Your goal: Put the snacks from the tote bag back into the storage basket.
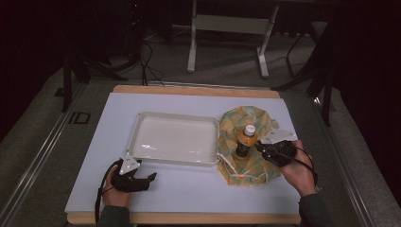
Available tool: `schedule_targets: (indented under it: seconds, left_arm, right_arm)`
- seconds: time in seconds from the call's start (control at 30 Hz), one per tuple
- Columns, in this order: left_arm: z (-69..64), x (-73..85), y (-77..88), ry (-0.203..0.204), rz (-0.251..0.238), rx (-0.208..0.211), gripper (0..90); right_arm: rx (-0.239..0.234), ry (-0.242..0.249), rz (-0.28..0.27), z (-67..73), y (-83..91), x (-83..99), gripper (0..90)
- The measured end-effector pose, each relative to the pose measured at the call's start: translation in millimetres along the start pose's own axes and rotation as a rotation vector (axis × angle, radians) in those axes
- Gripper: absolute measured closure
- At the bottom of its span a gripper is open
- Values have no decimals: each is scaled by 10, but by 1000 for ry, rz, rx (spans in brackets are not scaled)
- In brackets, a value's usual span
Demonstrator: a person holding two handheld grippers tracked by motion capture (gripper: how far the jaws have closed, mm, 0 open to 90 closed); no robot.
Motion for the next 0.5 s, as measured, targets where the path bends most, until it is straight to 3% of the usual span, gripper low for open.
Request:
schedule_targets:
  seconds: [0.5]
  left_arm:
    - [-1,2,-1,0,2,3,233]
  right_arm:
    - [-33,21,17,-90,-35,-192,685]
Point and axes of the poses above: each handheld gripper's, and its own axes: y roughly backward along the jaws, x roughly out of its underside, z roughly to its left, the point moved 10 cm from there along -y, roughly forward along the jaws, and after that the axes turned 7 degrees about -z, right-handed, at the moved point
